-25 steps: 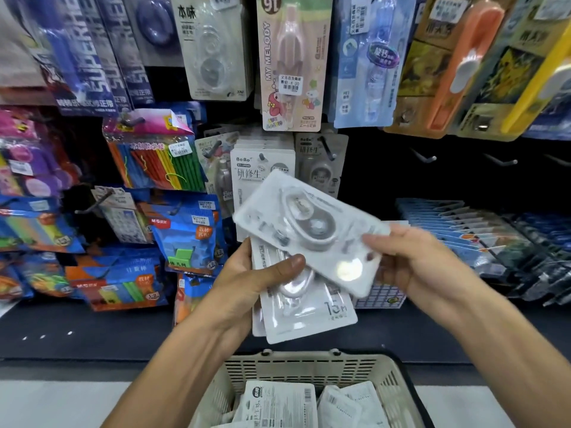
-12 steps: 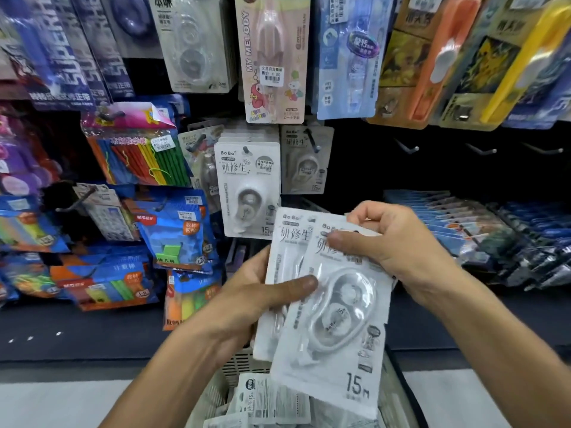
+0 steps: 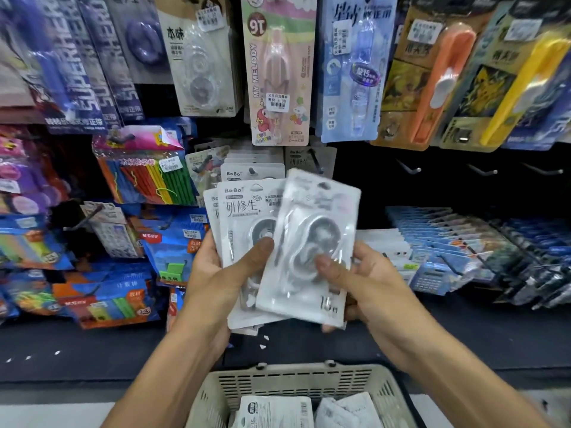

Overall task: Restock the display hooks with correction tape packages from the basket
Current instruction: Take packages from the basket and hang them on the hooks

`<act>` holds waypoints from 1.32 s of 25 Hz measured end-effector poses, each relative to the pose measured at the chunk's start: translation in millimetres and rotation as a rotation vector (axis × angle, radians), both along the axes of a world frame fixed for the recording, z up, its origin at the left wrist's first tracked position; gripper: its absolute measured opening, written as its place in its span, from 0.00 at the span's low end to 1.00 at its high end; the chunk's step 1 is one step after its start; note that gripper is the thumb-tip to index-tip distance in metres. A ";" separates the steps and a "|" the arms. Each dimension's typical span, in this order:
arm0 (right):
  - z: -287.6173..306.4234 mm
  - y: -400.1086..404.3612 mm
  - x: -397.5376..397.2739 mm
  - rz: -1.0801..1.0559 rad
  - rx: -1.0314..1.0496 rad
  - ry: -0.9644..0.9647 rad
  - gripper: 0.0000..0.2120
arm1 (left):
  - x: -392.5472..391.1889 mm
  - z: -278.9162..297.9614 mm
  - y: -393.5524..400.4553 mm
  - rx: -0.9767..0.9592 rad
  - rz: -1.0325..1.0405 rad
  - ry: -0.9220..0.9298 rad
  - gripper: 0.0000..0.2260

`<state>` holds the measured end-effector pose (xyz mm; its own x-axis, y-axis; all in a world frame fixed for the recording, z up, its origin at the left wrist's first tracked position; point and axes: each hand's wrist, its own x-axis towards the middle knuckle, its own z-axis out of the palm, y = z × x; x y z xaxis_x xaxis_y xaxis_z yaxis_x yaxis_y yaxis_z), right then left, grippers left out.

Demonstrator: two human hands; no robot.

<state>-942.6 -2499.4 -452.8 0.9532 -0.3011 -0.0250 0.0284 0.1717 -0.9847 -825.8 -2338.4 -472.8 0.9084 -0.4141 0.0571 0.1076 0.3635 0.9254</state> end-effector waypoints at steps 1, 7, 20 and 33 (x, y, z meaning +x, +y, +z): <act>5.1 -4.0 2.5 -0.051 -0.012 -0.015 0.22 | 2.0 0.6 1.5 0.000 0.009 -0.007 0.34; 16.1 -29.4 14.7 -0.198 -0.159 0.078 0.09 | 11.8 -2.0 11.8 -0.016 0.045 0.009 0.30; -16.1 -7.6 13.6 -0.018 0.063 0.141 0.27 | 6.8 -10.8 -7.4 0.018 0.062 -0.072 0.30; -20.1 -19.8 12.1 -0.270 -0.178 0.108 0.07 | 12.1 2.8 6.0 0.099 0.204 -0.184 0.17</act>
